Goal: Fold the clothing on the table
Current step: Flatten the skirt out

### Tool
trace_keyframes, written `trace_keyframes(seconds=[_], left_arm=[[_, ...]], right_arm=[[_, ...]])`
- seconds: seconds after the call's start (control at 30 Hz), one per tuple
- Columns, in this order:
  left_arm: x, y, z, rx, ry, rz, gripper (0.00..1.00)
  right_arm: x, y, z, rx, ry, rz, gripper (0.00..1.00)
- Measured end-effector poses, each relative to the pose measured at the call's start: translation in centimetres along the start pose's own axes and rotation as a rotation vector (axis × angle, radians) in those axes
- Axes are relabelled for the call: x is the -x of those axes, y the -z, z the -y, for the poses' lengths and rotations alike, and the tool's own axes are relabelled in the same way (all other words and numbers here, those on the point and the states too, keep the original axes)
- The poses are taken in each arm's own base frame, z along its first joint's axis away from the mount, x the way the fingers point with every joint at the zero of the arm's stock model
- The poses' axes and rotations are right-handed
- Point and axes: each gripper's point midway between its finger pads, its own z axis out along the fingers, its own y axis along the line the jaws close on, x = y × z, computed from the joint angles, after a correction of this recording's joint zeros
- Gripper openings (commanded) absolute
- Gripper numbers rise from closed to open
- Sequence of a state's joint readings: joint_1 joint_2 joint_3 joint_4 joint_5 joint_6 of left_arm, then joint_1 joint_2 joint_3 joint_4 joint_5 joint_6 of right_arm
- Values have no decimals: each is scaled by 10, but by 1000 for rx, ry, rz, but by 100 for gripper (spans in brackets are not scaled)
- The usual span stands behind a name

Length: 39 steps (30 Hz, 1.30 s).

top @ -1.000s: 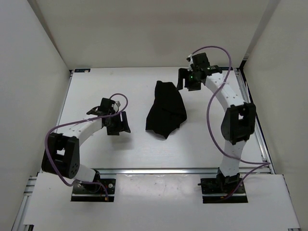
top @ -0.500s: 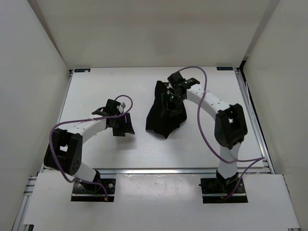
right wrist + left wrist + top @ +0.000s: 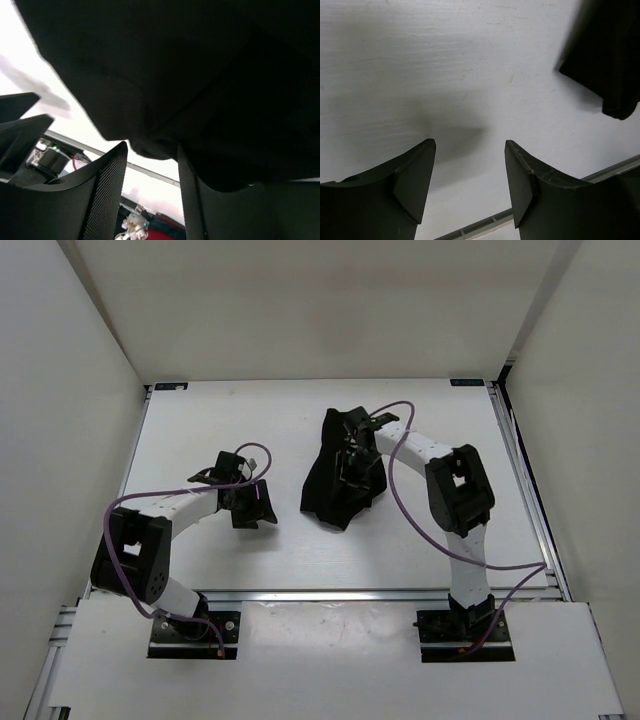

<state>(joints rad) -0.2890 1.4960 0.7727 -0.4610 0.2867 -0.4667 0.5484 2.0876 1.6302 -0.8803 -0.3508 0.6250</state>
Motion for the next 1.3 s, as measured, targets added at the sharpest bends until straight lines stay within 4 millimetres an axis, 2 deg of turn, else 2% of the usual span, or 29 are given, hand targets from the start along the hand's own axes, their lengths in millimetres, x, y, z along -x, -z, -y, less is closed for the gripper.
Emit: trace_keyframes(seconds=[0.2,0.27,0.3,0.37,0.5,0.6,0.7,0.77,0.87,0.97,1.07,1.13,1.2,1.27,1.3], left_arm=[[2,1,-2,-7,1,2,69],[3,1,-3,-8,1,4,68],[3,1,-3,-8,1,4,67],[4,2,-4,-10,1,5,68],[5,2,-4,-14,5,6,68],[6,3,-4,-21,7,9,68],[8,3,-4,-27,9,14,69],[9,3,-4,-27,9,16,68],[9,3,-4,-31,9,18,68],[9,3,-4,-31,9,18,68],[9,3,-3,-34,8,17,68],[8,2,-3,-35,7,16,68],[8,2,-2,-36,5,15,68],[7,2,-1,-37,2,13,69],[7,2,-1,-37,2,13,69]], right_arm=[[-1,-24,0,-31,-6,-42,45],[4,-28,-2,-44,-1,-39,40],[7,-29,-2,-56,4,-37,35],[15,-33,-5,-72,21,-25,0],[22,-39,-5,-135,54,-20,0],[22,-33,-6,-192,98,-3,0],[24,-19,-11,-233,156,52,0],[22,0,-16,-245,179,93,0],[12,45,-28,-208,208,187,0],[-3,94,-26,-150,201,273,0],[-9,135,-11,-92,154,368,0],[-10,148,8,-89,104,398,0],[-9,149,37,-117,36,395,0],[-14,137,73,-172,-44,354,1],[-18,130,93,-210,-85,325,12]])
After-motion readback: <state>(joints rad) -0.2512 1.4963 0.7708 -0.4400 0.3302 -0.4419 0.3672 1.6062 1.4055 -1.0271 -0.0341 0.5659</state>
